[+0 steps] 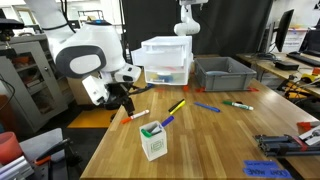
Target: Move the marker to the left
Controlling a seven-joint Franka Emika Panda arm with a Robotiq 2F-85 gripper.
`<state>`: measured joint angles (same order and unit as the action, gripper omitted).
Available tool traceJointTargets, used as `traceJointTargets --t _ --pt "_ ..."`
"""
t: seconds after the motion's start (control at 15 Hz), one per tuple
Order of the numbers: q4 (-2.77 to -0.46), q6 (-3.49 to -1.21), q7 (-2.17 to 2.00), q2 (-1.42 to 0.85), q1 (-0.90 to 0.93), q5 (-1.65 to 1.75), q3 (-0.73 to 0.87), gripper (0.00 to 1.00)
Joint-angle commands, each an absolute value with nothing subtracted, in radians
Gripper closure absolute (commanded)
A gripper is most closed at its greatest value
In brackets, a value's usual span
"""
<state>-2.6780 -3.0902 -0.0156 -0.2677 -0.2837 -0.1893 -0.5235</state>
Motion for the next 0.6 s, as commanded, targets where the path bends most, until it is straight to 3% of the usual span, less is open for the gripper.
traceJointTargets --t 0.0,0.53 --pt "-2.694 -3.072 -0.009 -0.235 -0.314 -0.203 -0.563 0.00" --pt "-2.718 -3.053 -0.002 -0.198 -0.345 -0.209 -0.595 0.00"
